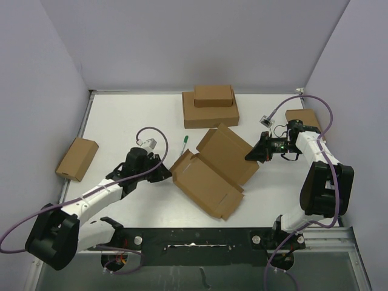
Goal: Fold the paper box
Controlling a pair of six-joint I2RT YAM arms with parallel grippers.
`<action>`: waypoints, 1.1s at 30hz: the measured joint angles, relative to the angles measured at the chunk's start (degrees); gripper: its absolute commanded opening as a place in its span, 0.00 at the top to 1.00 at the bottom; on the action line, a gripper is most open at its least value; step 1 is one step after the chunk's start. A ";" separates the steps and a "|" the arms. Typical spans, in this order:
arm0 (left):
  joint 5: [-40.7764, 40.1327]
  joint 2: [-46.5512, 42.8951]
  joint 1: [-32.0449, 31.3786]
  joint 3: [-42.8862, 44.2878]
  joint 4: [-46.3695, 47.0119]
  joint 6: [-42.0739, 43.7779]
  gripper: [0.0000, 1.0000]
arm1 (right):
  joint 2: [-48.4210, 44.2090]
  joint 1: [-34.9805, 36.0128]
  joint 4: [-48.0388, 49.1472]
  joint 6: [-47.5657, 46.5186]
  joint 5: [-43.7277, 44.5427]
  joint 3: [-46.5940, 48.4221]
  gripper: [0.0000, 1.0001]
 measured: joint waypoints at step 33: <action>6.91 14.49 -4.59 2.16 2.69 0.28 0.89 | 0.00 0.15 -0.24 0.02 0.15 0.00 1.00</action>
